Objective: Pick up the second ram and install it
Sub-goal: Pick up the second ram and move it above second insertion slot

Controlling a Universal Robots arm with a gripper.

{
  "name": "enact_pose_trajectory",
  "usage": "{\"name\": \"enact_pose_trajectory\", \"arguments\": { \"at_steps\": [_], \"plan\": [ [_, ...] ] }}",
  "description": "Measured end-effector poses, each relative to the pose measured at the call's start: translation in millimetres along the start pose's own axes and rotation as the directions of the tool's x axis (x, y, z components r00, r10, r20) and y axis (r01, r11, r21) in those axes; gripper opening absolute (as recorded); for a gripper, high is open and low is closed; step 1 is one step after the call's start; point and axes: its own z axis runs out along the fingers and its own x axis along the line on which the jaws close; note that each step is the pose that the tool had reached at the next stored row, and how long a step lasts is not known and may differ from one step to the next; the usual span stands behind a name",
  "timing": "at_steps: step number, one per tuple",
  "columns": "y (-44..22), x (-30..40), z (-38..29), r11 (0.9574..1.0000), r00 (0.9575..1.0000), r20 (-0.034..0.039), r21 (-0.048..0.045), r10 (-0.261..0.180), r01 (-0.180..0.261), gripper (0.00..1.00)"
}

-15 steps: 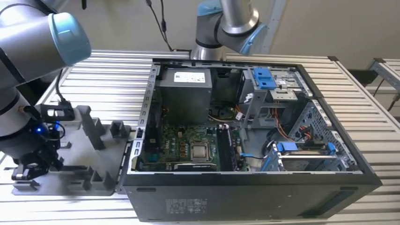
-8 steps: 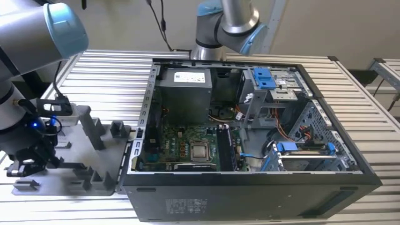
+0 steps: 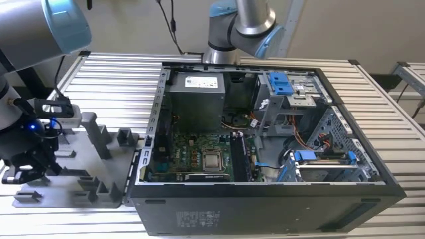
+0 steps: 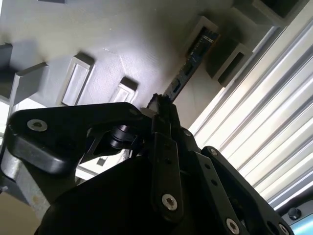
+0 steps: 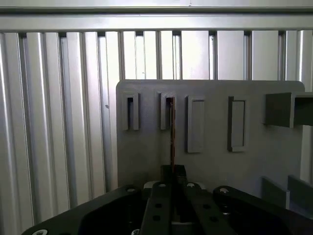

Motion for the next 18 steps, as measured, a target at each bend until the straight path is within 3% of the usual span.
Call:
{"name": "enact_pose_trajectory", "arguments": {
  "at_steps": [18],
  "plan": [
    [0.7, -1.7, -24.5, 1.0000, 1.0000, 0.0001, 0.0000, 0.000, 0.000, 0.14]
  ]
}}
